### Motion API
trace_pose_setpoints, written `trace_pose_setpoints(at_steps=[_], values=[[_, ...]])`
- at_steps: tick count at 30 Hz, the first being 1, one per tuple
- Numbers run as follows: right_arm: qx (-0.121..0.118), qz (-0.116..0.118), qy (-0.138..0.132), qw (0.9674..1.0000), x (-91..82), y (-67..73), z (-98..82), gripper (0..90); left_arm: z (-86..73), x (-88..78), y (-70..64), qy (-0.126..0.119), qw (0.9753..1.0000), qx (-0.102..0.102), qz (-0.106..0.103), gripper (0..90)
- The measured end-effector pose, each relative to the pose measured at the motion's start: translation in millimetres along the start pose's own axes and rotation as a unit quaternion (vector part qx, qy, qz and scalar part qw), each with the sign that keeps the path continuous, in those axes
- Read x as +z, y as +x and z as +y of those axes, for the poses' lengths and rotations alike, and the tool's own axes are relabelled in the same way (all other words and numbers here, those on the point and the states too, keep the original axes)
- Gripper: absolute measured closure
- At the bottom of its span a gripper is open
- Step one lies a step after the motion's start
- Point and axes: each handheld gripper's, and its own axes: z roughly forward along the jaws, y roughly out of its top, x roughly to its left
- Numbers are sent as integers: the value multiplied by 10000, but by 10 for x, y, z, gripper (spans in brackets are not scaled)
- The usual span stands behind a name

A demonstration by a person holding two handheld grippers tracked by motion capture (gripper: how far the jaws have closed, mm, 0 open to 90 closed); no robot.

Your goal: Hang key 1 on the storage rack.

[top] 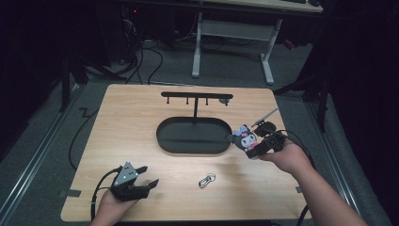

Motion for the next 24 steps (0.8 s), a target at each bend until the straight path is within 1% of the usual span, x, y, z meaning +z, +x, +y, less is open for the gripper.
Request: trace_pose_setpoints(at_steps=[7,10,11,12,13,19,20,22,24], values=[[3,-8,-20,10000,-79,20,117,487,-2,-2,2,18,10000,12,-16,332],[-17,14,-29,10000,-142,38,191,487,-4,-12,13,6,10000,0,-1,331],[-23,9,-65,10000,-153,38,203,487,-4,-17,19,-10,10000,-7,5,331],[42,11,-63,10000,-173,44,217,487,-4,-23,24,-24,10000,-25,10,331],[-1,15,-88,10000,-186,37,233,487,-4,-28,29,-33,10000,-31,12,331],[37,36,-100,9999,-243,37,306,487,-7,-38,41,-55,10000,-69,28,331],[3,58,-112,9999,-253,33,321,487,-9,-37,41,-50,10000,-76,25,331],[48,56,-95,9999,-273,46,342,487,-9,-39,39,-40,10000,-71,17,331],[15,60,-103,9999,-291,46,372,487,-8,-41,36,-45,10000,-63,19,331]])
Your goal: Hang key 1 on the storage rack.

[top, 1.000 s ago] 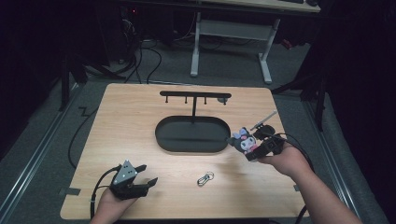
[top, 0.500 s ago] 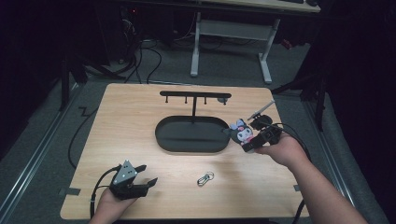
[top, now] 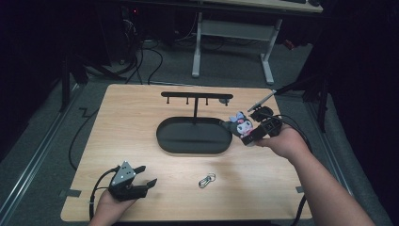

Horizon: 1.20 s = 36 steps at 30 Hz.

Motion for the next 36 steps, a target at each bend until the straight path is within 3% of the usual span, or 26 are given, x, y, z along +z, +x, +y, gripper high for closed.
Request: trace_pose_setpoints(at_steps=[5,6,27,36], values=[[18,24,27,10000,-48,29,66,487,-2,-11,12,7,10000,-9,-4,331],[-82,34,3,10000,-56,25,81,487,-4,-10,14,-9,10000,-15,-2,331],[-42,-11,-74,10000,-279,84,371,487,-4,-24,18,-25,10000,-12,-35,331],[-37,-135,-121,9998,-333,111,504,487,-5,-27,24,-14,10000,-15,-51,331]])
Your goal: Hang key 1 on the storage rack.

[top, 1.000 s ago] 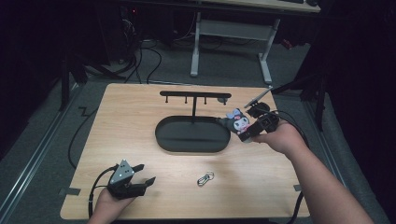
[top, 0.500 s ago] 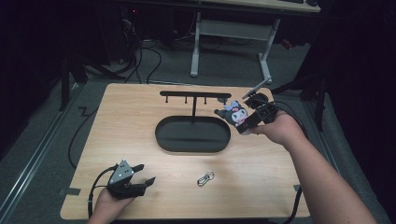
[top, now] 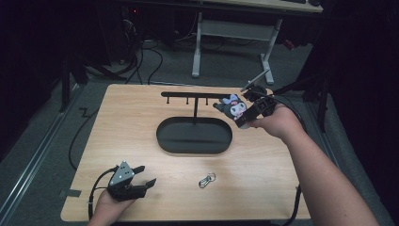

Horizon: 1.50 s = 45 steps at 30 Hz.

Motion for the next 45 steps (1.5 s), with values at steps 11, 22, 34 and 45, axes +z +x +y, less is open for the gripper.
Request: trace_pose_setpoints(at_steps=[11,22,34,45], values=[[65,-116,-128,9998,-27,5,129,487,-1,-1,3,10,10000,1,1,332],[272,-203,-209,9992,55,-196,-20,484,-14,22,-1,92,9999,44,19,333],[282,-180,-67,9994,296,-259,-274,484,-13,48,-28,153,9998,87,-11,333],[297,-117,-90,9995,682,-233,-283,477,-16,41,-26,142,9998,99,-23,334]])
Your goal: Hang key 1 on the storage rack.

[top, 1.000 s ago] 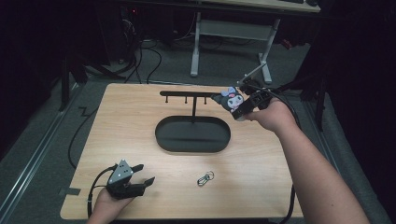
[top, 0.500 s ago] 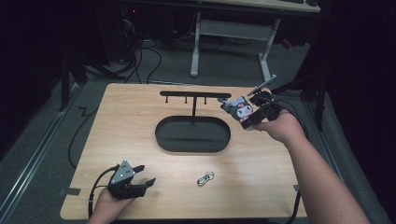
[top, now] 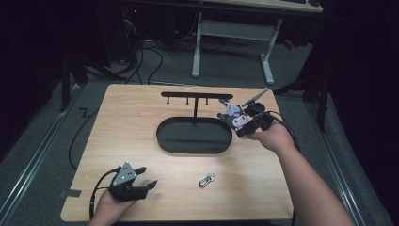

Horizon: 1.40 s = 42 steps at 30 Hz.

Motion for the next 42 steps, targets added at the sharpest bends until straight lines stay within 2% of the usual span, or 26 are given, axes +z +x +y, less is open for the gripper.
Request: trace_pose_setpoints(at_steps=[3,11,14,15,22,26,33,36,39,40,42], values=[[13,0,-86,10000,107,21,20,473,1,1,2,2,10000,5,-2,334],[128,33,-115,9998,341,21,60,463,2,8,1,36,10000,39,-1,334],[145,15,-132,9998,384,10,68,459,3,10,1,35,10000,38,-2,334],[220,15,-159,9996,429,-3,72,448,1,16,0,32,10000,41,2,335],[394,23,-238,9989,513,-46,48,373,1,19,5,56,10000,48,-5,334],[455,99,-327,9984,483,-31,17,354,3,25,2,45,10000,41,-13,335],[204,200,-489,9984,420,98,-122,380,11,26,-6,46,10000,67,-15,335],[27,54,-497,9987,413,173,-209,396,11,29,-14,40,10000,66,-24,334],[56,118,-560,9983,412,195,-276,411,12,29,-20,48,10000,67,-37,334],[-114,-2,-621,9980,410,245,-354,419,11,29,-23,55,10000,67,-44,335],[-87,20,-781,9969,408,258,-434,423,10,35,-27,47,10000,65,-36,335]])
